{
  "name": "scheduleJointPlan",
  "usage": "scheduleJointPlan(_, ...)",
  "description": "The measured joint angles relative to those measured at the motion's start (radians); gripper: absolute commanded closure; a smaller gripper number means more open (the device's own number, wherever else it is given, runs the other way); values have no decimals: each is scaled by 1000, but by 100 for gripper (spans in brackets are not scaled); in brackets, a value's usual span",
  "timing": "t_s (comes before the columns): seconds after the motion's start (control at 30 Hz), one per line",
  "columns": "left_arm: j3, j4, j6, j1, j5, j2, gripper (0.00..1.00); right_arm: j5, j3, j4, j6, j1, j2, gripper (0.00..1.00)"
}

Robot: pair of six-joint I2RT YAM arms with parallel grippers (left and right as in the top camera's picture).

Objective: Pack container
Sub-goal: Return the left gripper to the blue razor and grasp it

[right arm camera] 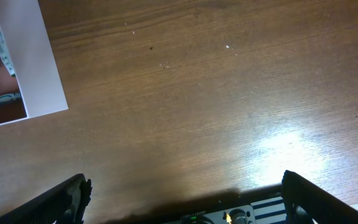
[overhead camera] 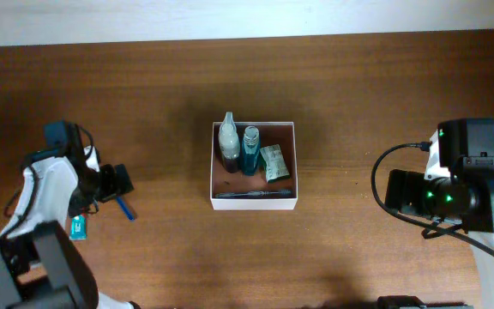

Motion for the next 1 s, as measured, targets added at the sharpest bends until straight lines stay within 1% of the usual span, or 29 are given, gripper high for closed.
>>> scheduleJointPlan(0.17,0,37,0,-10,8,51,1,0,0,0,0,0,0,8)
scheduleJointPlan(0.5,0,53,-2,-27,16,133,1,0,0,0,0,0,0,8)
scheduleJointPlan(0.63,3,52,-5,-29,13,138,1,0,0,0,0,0,0,8)
scheduleJointPlan(0.7,3,50,-8,-29,11,139,11,0,0,0,0,0,0,8)
scheduleJointPlan(0.8,4,45,-13,-28,4,142,40,0,0,0,0,0,0,8)
scheduleJointPlan(0.87,4,37,-14,-28,1,144,57,0,0,0,0,0,0,9)
scheduleJointPlan(0.93,4,32,-10,-28,2,145,68,0,0,0,0,0,0,8)
scheduleJointPlan(1.0,4,28,-13,-28,3,146,74,0,0,0,0,0,0,9)
